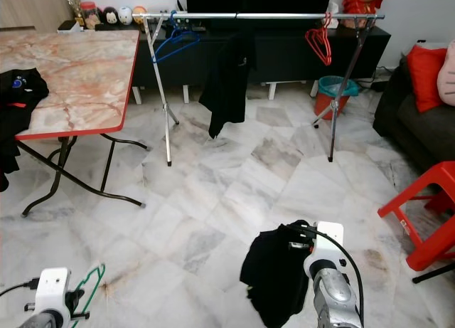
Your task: Hang hanger
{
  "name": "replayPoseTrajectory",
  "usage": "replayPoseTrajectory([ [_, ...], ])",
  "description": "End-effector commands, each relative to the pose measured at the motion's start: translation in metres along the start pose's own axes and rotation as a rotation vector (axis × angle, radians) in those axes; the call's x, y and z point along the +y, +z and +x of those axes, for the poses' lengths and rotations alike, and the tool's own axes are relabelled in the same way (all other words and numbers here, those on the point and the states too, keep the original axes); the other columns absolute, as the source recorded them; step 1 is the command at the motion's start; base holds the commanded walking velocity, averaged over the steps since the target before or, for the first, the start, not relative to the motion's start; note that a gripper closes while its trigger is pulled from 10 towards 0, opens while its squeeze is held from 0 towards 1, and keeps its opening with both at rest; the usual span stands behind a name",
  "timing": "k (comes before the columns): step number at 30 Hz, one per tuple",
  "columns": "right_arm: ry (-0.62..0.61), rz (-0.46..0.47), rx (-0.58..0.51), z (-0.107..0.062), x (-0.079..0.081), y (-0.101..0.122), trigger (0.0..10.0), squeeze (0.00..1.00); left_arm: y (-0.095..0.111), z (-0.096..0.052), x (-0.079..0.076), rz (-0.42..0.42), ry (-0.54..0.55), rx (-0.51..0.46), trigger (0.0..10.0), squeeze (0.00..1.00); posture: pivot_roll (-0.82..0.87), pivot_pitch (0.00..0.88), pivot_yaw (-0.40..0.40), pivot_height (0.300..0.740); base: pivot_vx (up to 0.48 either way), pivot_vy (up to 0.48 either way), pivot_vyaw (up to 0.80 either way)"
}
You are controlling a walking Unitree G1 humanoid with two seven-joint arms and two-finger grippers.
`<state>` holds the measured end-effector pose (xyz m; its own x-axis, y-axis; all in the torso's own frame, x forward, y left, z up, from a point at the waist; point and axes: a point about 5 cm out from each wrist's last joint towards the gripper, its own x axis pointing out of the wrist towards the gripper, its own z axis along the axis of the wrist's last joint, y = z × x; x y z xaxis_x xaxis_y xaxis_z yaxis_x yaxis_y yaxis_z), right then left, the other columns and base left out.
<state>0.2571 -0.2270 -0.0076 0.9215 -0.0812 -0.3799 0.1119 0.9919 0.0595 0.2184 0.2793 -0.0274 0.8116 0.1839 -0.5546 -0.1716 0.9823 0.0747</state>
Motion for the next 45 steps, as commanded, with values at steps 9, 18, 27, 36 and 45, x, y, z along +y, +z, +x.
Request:
replayPoseTrajectory([
  [9, -0.008, 0.01, -0.046, 0.009, 0.003, 0.015, 10.0, 0.0, 0.01, 0.006, -0.005, -0.017, 0.006, -0.028, 10.0, 0.0, 0.1, 0.0, -0.006, 0.74, 0.0, 0.0, 0.0],
  [18, 0.01, -0.027, -0.151, 0.015, 0.008, 0.04, 10.0, 0.0, -0.014, -0.001, -0.008, -0.03, 0.018, 0.034, 10.0, 0.0, 0.1, 0.0, -0.014, 0.74, 0.0, 0.0, 0.0],
  [27, 0.066, -0.042, -0.265, 0.017, 0.028, 0.06, 10.0, 0.0, -0.028, -0.005, -0.01, -0.077, 0.042, 0.089, 10.0, 0.0, 0.11, 0.0, -0.029, 0.74, 0.0, 0.082, 0.18],
  [36, 0.075, -0.005, -0.268, 0.018, 0.028, 0.063, 10.0, 0.0, -0.039, -0.008, -0.018, -0.055, 0.025, 0.138, 10.0, 0.0, 0.13, 0.0, -0.034, 0.74, 0.0, 0.355, 0.5],
  [45, 0.103, -0.03, -0.292, 0.023, 0.042, 0.071, 10.0, 0.0, -0.042, -0.009, -0.01, -0.051, 0.048, 0.17, 10.0, 0.0, 0.14, 0.0, -0.026, 0.74, 0.0, 0.437, 0.06],
])
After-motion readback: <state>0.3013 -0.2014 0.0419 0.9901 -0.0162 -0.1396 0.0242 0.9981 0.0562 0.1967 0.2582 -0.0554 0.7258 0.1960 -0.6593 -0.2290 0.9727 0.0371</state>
